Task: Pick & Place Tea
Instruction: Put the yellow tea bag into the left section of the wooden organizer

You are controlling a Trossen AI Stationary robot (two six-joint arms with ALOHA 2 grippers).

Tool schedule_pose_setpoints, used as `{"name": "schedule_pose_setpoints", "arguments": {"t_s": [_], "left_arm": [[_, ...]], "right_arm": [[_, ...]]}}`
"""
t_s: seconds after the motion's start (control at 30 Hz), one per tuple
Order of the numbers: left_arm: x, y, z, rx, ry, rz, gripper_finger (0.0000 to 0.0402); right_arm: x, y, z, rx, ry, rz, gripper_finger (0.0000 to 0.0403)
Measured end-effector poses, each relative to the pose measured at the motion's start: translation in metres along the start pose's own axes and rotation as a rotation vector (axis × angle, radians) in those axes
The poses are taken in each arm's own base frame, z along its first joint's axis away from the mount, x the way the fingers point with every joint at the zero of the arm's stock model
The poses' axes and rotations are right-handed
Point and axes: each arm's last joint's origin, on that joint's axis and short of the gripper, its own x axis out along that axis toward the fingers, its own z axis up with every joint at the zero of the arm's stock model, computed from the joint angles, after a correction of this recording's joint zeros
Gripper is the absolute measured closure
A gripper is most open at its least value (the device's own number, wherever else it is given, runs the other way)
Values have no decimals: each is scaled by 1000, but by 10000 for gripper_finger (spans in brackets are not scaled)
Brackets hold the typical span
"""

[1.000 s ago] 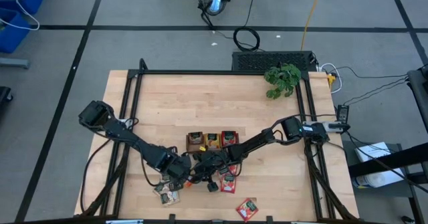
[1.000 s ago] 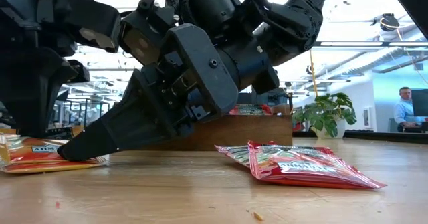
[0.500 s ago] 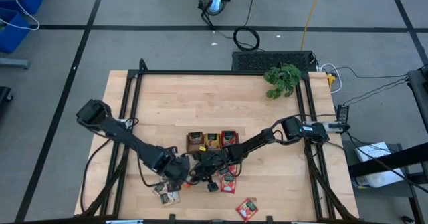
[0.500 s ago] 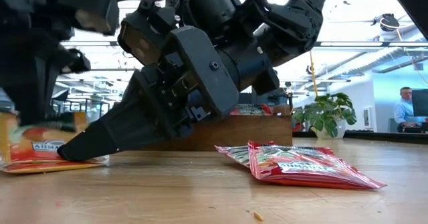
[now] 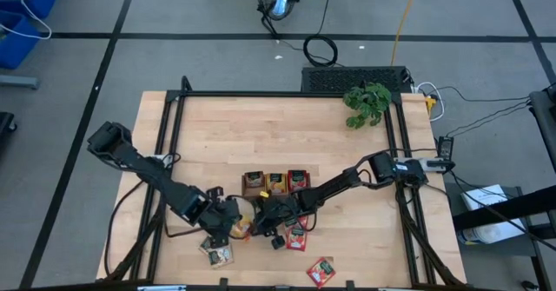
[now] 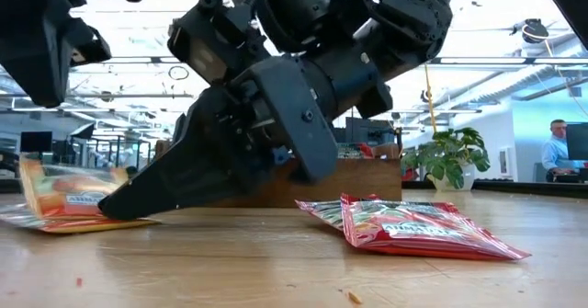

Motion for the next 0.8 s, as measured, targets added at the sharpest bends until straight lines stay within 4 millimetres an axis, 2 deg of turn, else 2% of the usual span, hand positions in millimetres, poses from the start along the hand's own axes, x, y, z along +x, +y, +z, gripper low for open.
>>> {"name": "schedule_pose_setpoints", "arguments": {"t_s": [0.1, 0.2, 0.47, 0.63, 0.8], "left_arm": [[0, 1, 2, -88, -13, 3, 389], [0, 1, 2, -136, -43, 24, 360], [0, 1, 1, -226, -72, 48, 237], [22, 14, -11, -295, 3, 5, 168], [35, 27, -13, -316, 26, -32, 120]], "right_arm": [[1, 0, -2, 15, 11, 4, 328], [7, -3, -12, 41, 16, 5, 340], [13, -13, -29, 134, 37, 50, 386], [14, -13, -30, 124, 33, 67, 401], [14, -10, -29, 115, 23, 70, 399]]}}
